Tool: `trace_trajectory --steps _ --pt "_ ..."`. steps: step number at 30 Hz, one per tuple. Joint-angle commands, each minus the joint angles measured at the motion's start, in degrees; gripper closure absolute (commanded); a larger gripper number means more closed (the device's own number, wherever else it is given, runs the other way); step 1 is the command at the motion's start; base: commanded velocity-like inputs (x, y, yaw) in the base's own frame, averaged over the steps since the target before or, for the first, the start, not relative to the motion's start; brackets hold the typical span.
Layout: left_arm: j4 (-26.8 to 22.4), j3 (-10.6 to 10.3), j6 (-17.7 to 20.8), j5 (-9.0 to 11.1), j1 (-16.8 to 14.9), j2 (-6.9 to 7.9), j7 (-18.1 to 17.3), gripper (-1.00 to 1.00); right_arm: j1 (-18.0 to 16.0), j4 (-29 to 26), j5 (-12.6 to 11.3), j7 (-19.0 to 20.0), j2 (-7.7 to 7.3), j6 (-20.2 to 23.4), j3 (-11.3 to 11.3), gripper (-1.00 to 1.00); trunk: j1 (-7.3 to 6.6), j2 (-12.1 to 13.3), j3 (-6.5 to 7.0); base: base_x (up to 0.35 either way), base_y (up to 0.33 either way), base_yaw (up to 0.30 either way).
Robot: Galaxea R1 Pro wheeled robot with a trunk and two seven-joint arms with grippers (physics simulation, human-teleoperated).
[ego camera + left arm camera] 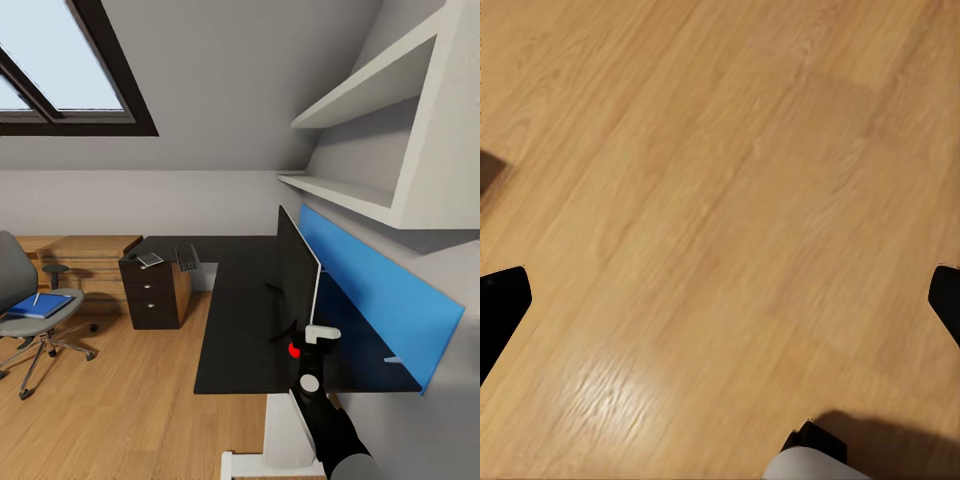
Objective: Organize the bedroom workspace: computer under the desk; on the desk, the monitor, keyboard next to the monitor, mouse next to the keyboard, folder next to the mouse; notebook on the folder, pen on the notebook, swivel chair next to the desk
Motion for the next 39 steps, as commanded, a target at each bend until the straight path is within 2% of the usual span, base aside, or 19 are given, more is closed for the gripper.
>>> trace_trajectory --steps 1,18,20,21,23,25,26,27,28,29,30,31,34,35,38,39 --pt "-0.1 -0.1 -0.2 0.6 0.0 0.03 0.1 -1.00 -0.1 0.1 0.3 -0.3 0.01 0.0 0.1 -1.00 -0.01 0.0 -0.06 -0.209 0.000 0.000" --pt "-0.1 -0.1 -0.2 0.6 0.0 0.01 0.1 -1.00 0.0 -0.9 0.3 -0.2 0.01 1.1 0.3 -1.00 -0.01 0.0 -0.06 -0.320 0.000 0.000" --pt "-0.1 -0.1 -0.1 0.6 0.0 0.00 0.1 -1.00 0.0 -5.2 0.0 -0.3 0.01 7.5 0.3 -1.00 -0.01 0.0 -0.06 -0.334 0.000 0.000" --pt "-0.1 -0.1 -0.1 0.6 0.0 0.00 0.1 -1.00 0.0 -6.0 -0.2 -0.3 0.01 9.1 0.3 -1.00 -0.01 0.0 -0.06 -0.334 0.000 0.000" --pt "-0.1 -0.1 -0.1 0.6 0.0 0.01 0.1 -1.00 0.1 -7.9 -2.0 -0.3 0.01 13.8 0.3 -1.00 -0.01 0.0 -0.06 -0.334 0.000 0.000" --pt "-0.1 -0.1 -0.1 0.6 0.0 0.02 0.1 -1.00 0.1 -10.4 -7.7 -0.4 0.01 20.1 0.3 -1.00 -0.01 0.0 -0.06 -0.335 0.000 0.000" --pt "-0.1 -0.1 -0.1 0.6 0.0 0.02 0.1 -1.00 0.1 -10.9 -9.4 -0.4 0.01 21.6 0.3 -1.00 -0.01 0.0 -0.06 -0.335 0.000 0.000" --pt "-0.1 -0.1 -0.1 0.6 0.0 0.03 0.1 -1.00 0.1 -12.1 -12.8 -0.4 0.01 24.2 0.4 -1.00 -0.01 0.0 -0.06 -0.335 0.000 0.000" --pt "-0.1 -0.1 -0.1 0.6 0.0 0.03 0.1 -1.00 0.1 -12.6 -14.4 -0.4 0.01 25.4 0.5 -1.00 -0.01 0.0 -0.06 -0.335 0.000 0.000" --pt "-0.1 -0.1 -0.1 0.6 0.0 0.03 0.1 -1.00 0.1 -14.4 -18.6 -0.4 0.01 27.9 1.1 -1.00 -0.01 0.0 -0.06 -0.327 0.000 0.000" --pt "-0.1 -0.1 -0.1 0.6 0.0 0.03 0.1 -1.00 0.1 -14.9 -19.7 -0.4 0.01 28.4 1.4 -1.00 -0.01 0.0 -0.06 -0.321 0.000 0.000" --pt "-0.1 -0.1 -0.2 0.6 0.0 0.03 0.1 -1.00 0.2 -16.8 -23.8 -0.4 0.01 30.3 4.1 -1.00 -0.01 0.0 -0.06 -0.280 0.173 -0.017" --pt "-0.1 -0.1 -0.2 0.6 0.0 0.03 0.1 -1.00 0.2 -17.0 -24.1 -0.4 0.01 30.5 5.3 -1.00 -0.01 0.0 -0.06 -0.245 0.219 -0.013" --pt "-0.1 -0.1 -0.2 0.5 0.0 0.03 0.1 -1.00 0.3 -16.4 -24.4 -0.1 0.01 30.2 7.4 -1.00 -0.01 0.0 -0.06 -0.028 0.317 0.000" --pt "0.0 -0.1 -0.2 0.5 0.0 0.03 0.1 -1.00 0.3 -15.6 -24.4 0.0 0.01 30.1 7.8 -1.00 -0.01 0.0 -0.06 -0.014 0.320 0.000" --pt "-0.1 -0.1 -0.2 0.5 0.0 0.03 0.1 -1.00 0.3 -14.5 -24.4 0.0 0.01 29.0 10.1 -1.00 -0.01 0.0 -0.06 -0.001 0.325 0.000"
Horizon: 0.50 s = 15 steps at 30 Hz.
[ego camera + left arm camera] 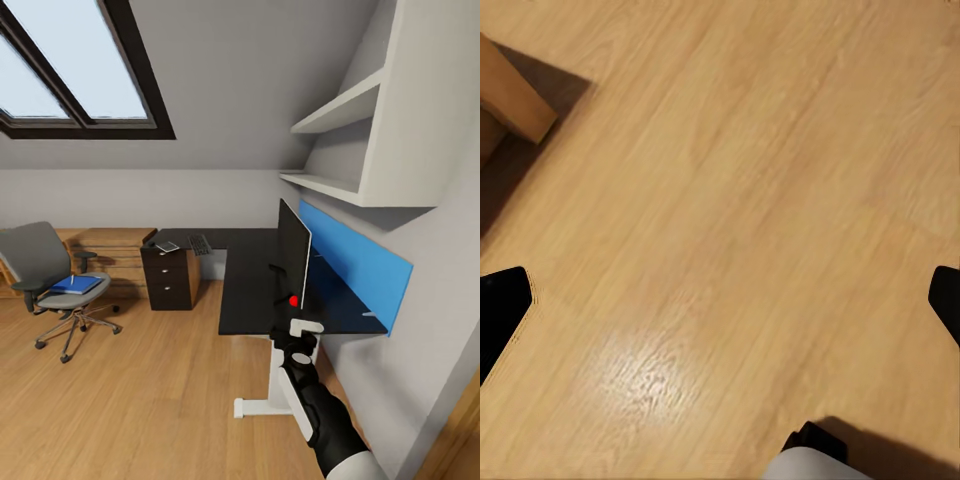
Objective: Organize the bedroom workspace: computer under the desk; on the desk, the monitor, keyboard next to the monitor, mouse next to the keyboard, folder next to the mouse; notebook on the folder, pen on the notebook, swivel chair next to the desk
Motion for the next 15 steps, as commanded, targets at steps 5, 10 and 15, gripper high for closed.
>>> trace_trajectory --steps 5,10,15 --pt "0.0 -0.1 -0.2 0.6 0.0 0.04 0.1 -1.00 -0.1 1.8 -0.3 -0.5 0.00 -2.1 0.8 -1.00 0.01 0.0 -0.06 0.000 0.329 0.000" --pt "0.0 -0.1 -0.2 0.6 0.0 0.04 0.1 -1.00 -0.1 2.6 -0.3 -0.4 0.00 -3.1 1.0 -1.00 0.01 0.0 -0.06 0.031 0.331 0.000" --pt "0.0 -0.1 -0.2 0.6 0.0 0.04 0.1 -1.00 -0.1 4.8 -0.2 -0.2 0.00 -4.8 1.0 -1.00 0.01 0.0 -0.06 0.179 0.285 0.000"
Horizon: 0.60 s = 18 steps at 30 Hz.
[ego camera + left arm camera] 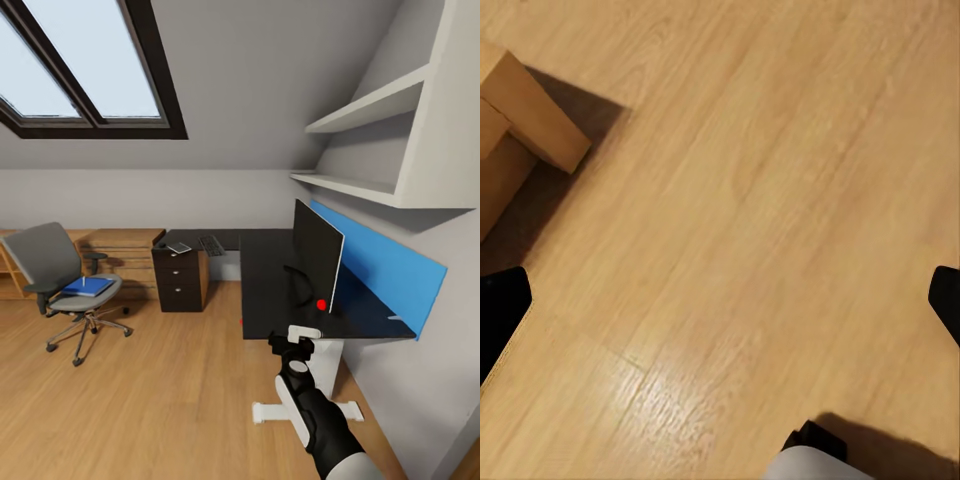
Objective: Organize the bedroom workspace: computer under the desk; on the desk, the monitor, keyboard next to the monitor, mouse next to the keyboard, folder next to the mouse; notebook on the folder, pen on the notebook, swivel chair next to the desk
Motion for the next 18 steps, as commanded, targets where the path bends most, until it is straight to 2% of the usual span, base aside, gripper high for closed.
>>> trace_trajectory --steps 1,6,10,12,15,17,18 --pt "0.0 -0.1 -0.2 0.6 0.0 0.04 0.1 -1.00 -0.1 0.4 -0.3 -0.4 0.00 -0.3 0.1 -1.00 0.03 0.0 -0.06 0.233 0.199 0.000" --pt "-0.3 -0.1 -0.4 0.7 0.0 0.04 0.1 -1.00 0.1 3.1 -0.1 -0.4 0.00 -3.6 1.6 -1.00 0.03 0.0 -0.06 0.117 0.058 0.000" --pt "-0.5 0.1 -3.3 0.7 0.0 0.04 0.3 -1.00 1.6 3.4 0.1 -0.5 0.00 -5.3 2.2 -1.00 -0.62 1.2 0.48 0.018 0.009 0.000" --pt "-0.6 0.2 -6.3 0.7 0.0 0.04 0.5 -1.00 4.7 3.5 0.3 -0.5 0.00 -7.4 2.4 -1.00 -1.06 2.0 0.84 0.006 0.003 0.000" --pt "-0.5 0.2 -7.2 0.7 0.0 0.04 0.5 -1.00 7.7 3.4 0.4 -0.5 0.00 -9.6 3.1 -1.00 -1.72 3.2 1.38 0.002 0.001 0.000" --pt "-0.4 0.1 -7.5 0.7 0.0 -0.01 0.4 -1.00 11.1 3.5 0.4 -0.7 0.00 -11.5 5.3 -1.00 -2.16 4.0 1.74 0.000 0.000 0.000" --pt "-0.3 0.1 -7.5 0.7 0.0 -0.06 0.4 -1.00 11.7 3.5 0.4 -0.7 0.00 -11.9 5.6 -1.00 -2.38 4.4 1.92 0.000 0.000 0.000"
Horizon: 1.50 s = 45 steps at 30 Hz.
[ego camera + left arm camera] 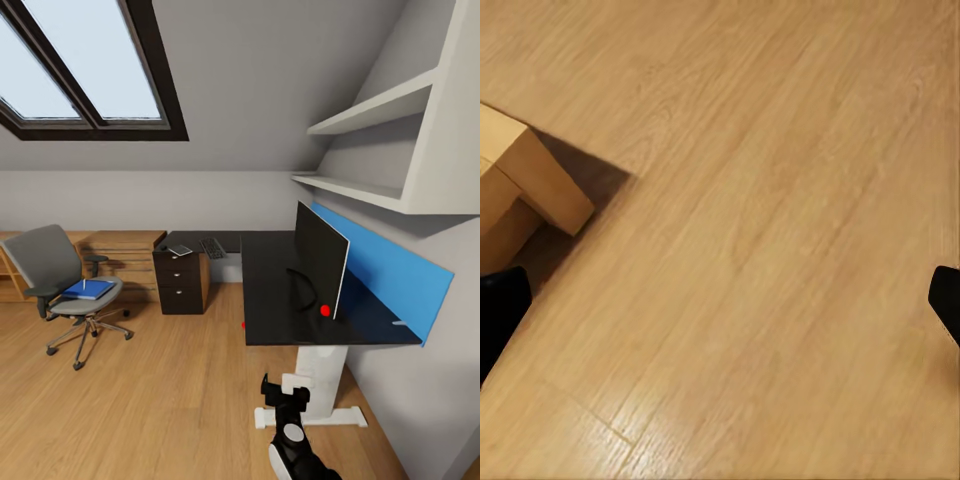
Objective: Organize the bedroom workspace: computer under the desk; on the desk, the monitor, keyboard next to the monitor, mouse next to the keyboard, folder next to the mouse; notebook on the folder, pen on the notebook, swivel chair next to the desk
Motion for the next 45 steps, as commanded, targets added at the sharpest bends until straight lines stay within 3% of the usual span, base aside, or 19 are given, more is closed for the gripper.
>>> trace_trajectory --steps 1,5,11,16,17,18,20,23,26,28,32,37,42,45 --pt "0.0 -0.3 -0.2 0.4 0.0 -0.18 -0.1 -1.00 1.4 -0.1 -0.2 -0.4 0.00 -0.5 0.6 -1.00 -0.22 0.4 0.13 0.000 0.000 0.000" --pt "0.0 -0.8 -0.3 0.1 0.0 -2.05 -0.2 -1.00 5.0 0.0 -0.2 -0.4 -0.80 -3.9 1.3 -1.00 -1.10 2.0 0.85 0.000 0.000 0.000" --pt "-0.9 -1.1 0.1 0.0 0.0 -2.85 -0.2 -1.00 7.9 0.1 -0.2 -0.5 -2.59 -6.6 1.6 -1.00 -2.41 4.4 1.92 0.000 0.000 0.000" --pt "-5.1 -1.0 6.6 0.0 0.0 -2.87 -0.2 -1.00 9.2 1.8 -0.3 -0.3 -3.96 -7.9 1.6 -1.00 -3.51 6.4 2.82 0.000 0.000 0.000" --pt "-6.6 -1.0 9.0 0.0 0.0 -2.87 -0.1 -1.00 9.2 2.9 -0.3 -0.3 -4.26 -8.6 1.6 -1.00 -3.73 6.8 3.00 0.000 0.000 0.000" --pt "-13.7 -1.0 22.3 0.0 -0.1 -2.80 0.1 -1.00 9.4 8.1 -0.1 -0.2 -4.60 -14.3 1.6 -1.00 -3.95 7.2 3.18 0.000 0.000 0.000" --pt "-14.5 -1.0 29.3 0.0 -2.7 -2.81 0.1 -1.00 9.3 12.2 0.0 -0.1 -4.69 -17.7 1.6 -1.00 -4.39 8.0 3.54 0.000 0.000 0.000" --pt "-13.0 -0.9 35.8 0.1 -7.1 -2.85 0.0 -1.00 9.2 18.7 0.0 -0.1 -4.82 -24.4 1.5 -1.00 -5.05 9.2 4.08 0.000 0.000 0.000" --pt "-9.8 -1.0 38.2 0.1 -10.9 -2.86 -0.1 -1.00 8.8 24.6 0.0 0.0 -4.87 -30.8 1.5 -1.00 -5.71 10.4 4.62 0.000 0.000 0.000" --pt "-6.4 -0.9 38.8 0.1 -13.0 -2.91 -0.2 -1.00 7.2 31.0 -0.1 0.0 -4.87 -34.2 1.5 -1.00 -5.71 10.4 4.62 0.000 0.000 0.015" --pt "-3.6 -0.9 37.3 0.1 -13.8 -2.90 -0.3 -1.00 4.7 36.7 -0.4 0.2 -4.83 -35.5 1.4 -1.00 -5.71 10.4 4.62 0.000 0.000 0.144" --pt "-0.1 -1.1 31.7 0.0 -14.0 -2.91 -0.3 -1.00 4.1 38.0 -0.6 2.1 -4.82 -35.8 1.4 -1.00 -5.71 10.4 4.61 0.000 0.000 0.254" --pt "6.0 -2.8 24.5 -1.3 -14.1 -2.90 -0.4 -1.00 3.9 38.8 -0.8 6.2 -4.76 -35.9 1.4 -1.00 -5.71 10.4 4.50 0.005 0.038 0.253" --pt "7.8 -3.6 22.2 -1.9 -14.1 -2.98 -0.4 -1.00 3.9 38.9 -0.9 7.6 -4.69 -35.9 1.4 -1.00 -5.71 10.4 4.39 0.069 0.187 0.113"
